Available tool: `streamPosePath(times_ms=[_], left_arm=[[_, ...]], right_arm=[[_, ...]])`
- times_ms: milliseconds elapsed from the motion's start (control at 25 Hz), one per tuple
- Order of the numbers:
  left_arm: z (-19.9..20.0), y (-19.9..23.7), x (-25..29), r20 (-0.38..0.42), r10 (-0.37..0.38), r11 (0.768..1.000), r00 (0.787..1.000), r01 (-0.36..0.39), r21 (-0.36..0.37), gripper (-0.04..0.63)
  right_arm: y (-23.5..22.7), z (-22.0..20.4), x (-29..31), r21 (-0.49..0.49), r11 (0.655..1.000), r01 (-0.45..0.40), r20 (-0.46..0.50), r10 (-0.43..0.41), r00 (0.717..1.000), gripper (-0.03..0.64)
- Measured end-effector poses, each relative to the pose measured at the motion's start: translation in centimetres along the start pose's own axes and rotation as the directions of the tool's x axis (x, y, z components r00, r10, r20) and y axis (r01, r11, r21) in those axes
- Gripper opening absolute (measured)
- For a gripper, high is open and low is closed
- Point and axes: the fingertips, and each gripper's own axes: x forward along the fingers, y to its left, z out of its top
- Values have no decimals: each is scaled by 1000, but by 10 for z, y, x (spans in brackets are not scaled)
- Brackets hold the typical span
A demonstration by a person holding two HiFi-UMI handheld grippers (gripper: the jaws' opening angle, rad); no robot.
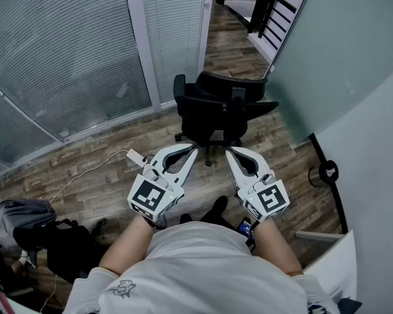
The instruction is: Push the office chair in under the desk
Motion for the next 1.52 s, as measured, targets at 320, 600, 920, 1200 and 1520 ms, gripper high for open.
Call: streamPosePath(times_ms=[320, 600, 920, 1200, 1520], left_arm=[[-5, -1, 22, -10, -12, 999, 1000, 11, -33, 0], [-13, 1, 47, -16, -19, 999, 1000, 18, -48, 0], [-23, 9, 96, -34, -20, 999, 999, 19, -50, 0], [-38, 22, 152, -60, -16, 998, 998, 12, -59, 0], [-59, 34, 202, -90, 24, 999, 996, -28, -38, 0]], right_arm=[[-17, -5, 1, -1, 1000, -4, -1, 4, 1000, 3], [-39, -15, 2, 7, 1000, -22, -4, 22, 1000, 3], [-83, -35, 12, 34, 997, -70, -35, 71, 997, 3], [-142, -41, 17, -15, 993, -118, -50, 117, 992, 3], [-212, -52, 16, -33, 990, -139, -101, 135, 986, 3]])
